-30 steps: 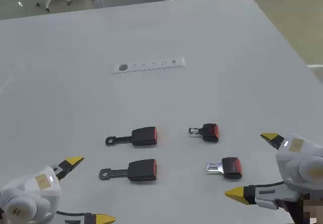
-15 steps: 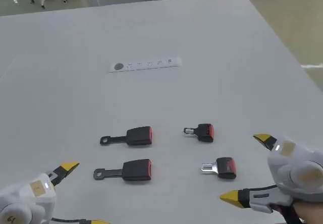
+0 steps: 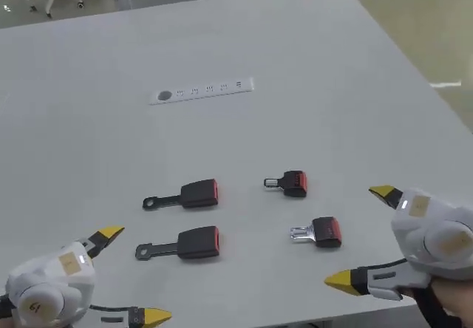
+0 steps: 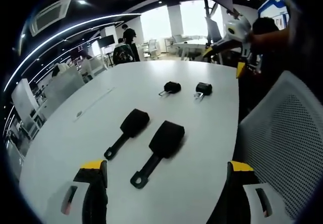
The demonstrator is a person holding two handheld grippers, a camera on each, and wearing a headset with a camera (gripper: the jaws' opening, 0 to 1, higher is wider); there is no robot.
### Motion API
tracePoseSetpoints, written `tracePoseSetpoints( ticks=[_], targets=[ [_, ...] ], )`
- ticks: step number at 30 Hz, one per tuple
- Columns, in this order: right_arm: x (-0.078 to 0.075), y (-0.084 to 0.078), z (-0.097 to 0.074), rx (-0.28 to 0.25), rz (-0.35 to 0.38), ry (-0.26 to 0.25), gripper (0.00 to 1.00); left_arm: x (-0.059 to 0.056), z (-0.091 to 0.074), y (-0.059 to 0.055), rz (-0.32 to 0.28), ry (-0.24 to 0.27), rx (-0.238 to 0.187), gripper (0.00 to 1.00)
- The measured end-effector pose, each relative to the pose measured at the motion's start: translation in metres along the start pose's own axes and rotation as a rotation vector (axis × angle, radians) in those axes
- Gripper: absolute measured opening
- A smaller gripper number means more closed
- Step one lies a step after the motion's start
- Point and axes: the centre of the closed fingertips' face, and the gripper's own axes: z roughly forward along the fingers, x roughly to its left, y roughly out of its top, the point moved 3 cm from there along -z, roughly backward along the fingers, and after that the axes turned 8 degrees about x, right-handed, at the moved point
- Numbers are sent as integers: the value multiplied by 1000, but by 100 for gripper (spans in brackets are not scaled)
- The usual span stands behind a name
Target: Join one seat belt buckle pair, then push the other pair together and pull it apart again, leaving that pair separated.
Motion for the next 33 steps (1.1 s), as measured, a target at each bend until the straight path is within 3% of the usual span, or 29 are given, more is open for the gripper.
tracePoseSetpoints(
  ticks=[5, 8, 13, 19, 28, 33],
  targets=[
    [-3, 0, 4, 0, -9, 7, 97, 7, 7, 5, 7, -2, 15, 100],
    [-8, 0, 7, 1, -37, 4, 93, 7, 11, 5, 27, -4, 37, 99],
    [-14, 1, 6, -2, -37, -4, 91, 8, 13, 7, 38, -11, 39, 98],
    [-18, 0, 8, -15, -14, -15, 100, 12, 12, 6, 32, -19, 40, 100],
    [-15, -4, 15, -7, -11, 10, 100, 15, 14, 4, 21, -17, 44, 100],
    [-11, -4, 22, 15, -16, 61, 83, 14, 25, 4, 36, -36, 67, 97]
  ],
)
